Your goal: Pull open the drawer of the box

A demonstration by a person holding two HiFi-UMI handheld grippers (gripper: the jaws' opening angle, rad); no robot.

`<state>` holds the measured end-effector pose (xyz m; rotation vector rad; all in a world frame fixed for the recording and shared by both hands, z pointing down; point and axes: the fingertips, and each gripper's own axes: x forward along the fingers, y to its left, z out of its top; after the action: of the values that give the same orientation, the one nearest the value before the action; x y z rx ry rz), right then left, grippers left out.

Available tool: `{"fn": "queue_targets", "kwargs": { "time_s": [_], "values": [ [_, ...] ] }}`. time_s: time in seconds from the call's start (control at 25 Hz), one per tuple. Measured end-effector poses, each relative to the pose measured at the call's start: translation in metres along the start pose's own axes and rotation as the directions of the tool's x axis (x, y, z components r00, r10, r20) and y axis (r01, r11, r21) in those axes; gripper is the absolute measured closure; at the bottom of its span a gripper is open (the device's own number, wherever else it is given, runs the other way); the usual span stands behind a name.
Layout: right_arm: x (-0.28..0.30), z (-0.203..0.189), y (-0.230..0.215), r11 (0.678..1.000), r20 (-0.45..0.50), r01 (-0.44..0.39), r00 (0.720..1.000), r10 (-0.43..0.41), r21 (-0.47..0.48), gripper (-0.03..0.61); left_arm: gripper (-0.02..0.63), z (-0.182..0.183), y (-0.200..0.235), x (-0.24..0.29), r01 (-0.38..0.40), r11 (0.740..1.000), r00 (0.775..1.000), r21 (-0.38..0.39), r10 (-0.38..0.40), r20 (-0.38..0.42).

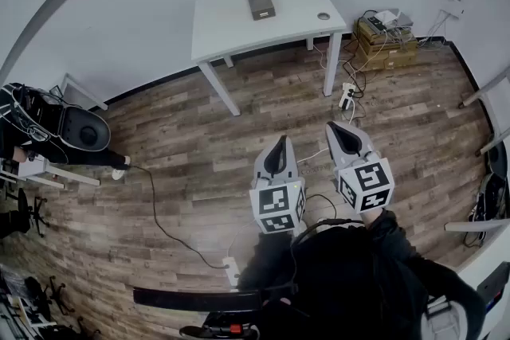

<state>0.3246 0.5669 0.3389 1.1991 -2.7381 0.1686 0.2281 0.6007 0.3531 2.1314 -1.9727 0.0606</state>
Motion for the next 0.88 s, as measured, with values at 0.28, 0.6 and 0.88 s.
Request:
{"fn": "queue_targets", "kwargs": {
  "time_s": [0.28, 0.6, 0.88],
  "values": [
    [0.005, 0.002, 0.000, 1.000, 0.005, -0.002, 1.000, 0.002, -0.008, 0.580, 0.612, 0.004, 0.002, 0.003, 0.003, 1.000, 1.000, -0.001, -0.003, 0.013],
    [0.004, 0.002, 0.002, 1.000, 0.013, -0.009, 1.000, 0.009, 0.005, 0.580, 0.614, 0.004, 0.003, 0.000, -0.002, 1.000, 1.000, 0.002, 0.002, 0.012],
    [0.018, 0.022, -0.001, 0.999, 0.080, -0.047, 0.996, 0.048, -0.016, 0.580, 0.612, 0.014, 0.039, -0.009, -0.044, 0.999, 0.999, 0.013, 0.043, 0.027]
  ]
}}
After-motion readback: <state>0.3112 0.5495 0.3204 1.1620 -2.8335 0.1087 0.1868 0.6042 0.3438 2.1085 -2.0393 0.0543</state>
